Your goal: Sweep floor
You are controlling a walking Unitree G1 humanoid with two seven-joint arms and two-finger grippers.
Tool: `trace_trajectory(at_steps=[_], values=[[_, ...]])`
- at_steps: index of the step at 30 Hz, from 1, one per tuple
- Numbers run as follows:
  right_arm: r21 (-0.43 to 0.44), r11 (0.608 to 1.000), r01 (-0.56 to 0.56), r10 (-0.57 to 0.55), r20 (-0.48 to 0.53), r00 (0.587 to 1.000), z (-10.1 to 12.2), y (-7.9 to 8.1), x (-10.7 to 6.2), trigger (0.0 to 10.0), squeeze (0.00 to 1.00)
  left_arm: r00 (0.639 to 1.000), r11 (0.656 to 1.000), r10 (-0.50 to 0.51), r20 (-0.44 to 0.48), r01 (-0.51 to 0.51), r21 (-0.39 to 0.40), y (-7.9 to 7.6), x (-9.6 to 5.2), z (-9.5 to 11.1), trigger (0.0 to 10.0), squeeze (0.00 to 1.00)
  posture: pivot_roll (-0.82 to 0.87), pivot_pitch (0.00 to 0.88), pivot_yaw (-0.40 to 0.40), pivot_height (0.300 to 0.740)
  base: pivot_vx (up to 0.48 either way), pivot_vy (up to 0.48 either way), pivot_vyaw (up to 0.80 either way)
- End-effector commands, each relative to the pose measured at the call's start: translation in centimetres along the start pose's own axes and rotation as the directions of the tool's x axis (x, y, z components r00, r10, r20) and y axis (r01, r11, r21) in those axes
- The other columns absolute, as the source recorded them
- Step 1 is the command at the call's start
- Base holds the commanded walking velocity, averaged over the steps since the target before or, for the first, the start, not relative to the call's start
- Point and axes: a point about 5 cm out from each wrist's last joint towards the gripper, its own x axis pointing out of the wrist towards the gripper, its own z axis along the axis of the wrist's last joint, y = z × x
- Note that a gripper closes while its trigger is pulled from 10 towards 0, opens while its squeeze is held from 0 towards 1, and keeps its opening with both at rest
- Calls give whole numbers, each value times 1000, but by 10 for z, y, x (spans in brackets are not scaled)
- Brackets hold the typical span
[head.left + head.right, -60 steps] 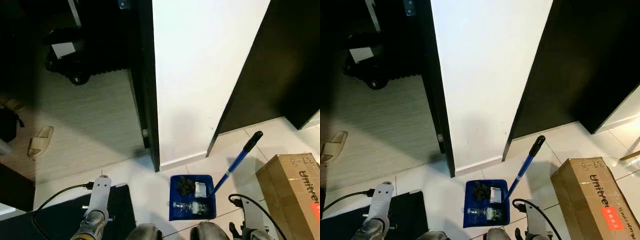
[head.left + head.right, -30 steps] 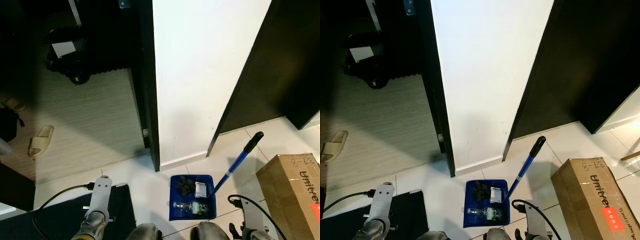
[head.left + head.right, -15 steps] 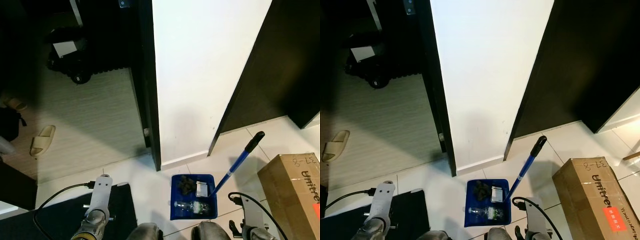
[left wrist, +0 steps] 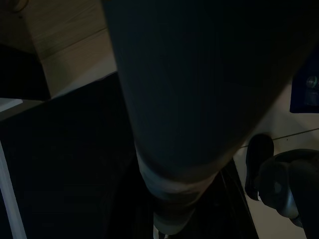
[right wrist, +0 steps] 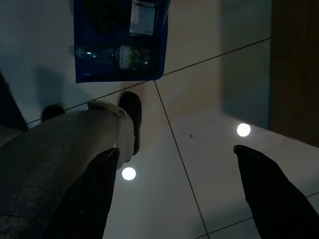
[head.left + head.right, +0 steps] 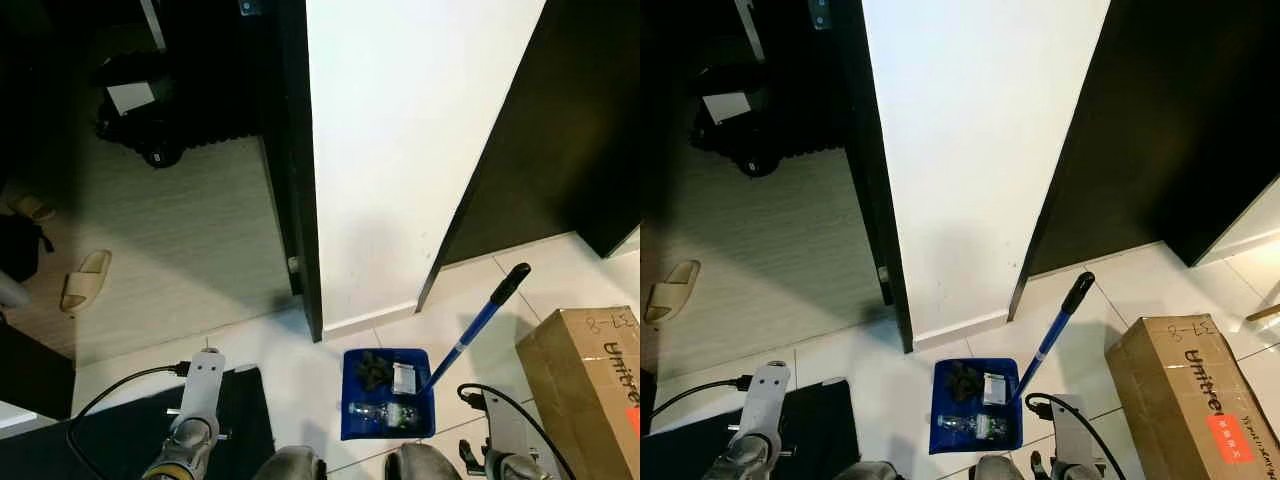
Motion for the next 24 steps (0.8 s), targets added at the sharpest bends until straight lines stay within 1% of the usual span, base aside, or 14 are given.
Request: trace_trajectory(at_steps=[1,14,24], values=[[1,1000,-1,1,-12,1000,-3,1,0,10000,0,1000,1000,0,-31,1,9,-4,-1,-5,10000,0,49,0,2,740,0,0,0],[7,1000,5,-5,-18,1000,-7,-2,-1,10000,0,999,1000,-3,-32,3,15,-5,-1,-4,10000,0,48,0,5,740,0,0,0],[2,1000,2,-2,-20,1000,-9,-1,-1,10000,0,999,1000,-6,-31,7,22,-5,-1,-4,10000,0,47,0,5,740,0,0,0]])
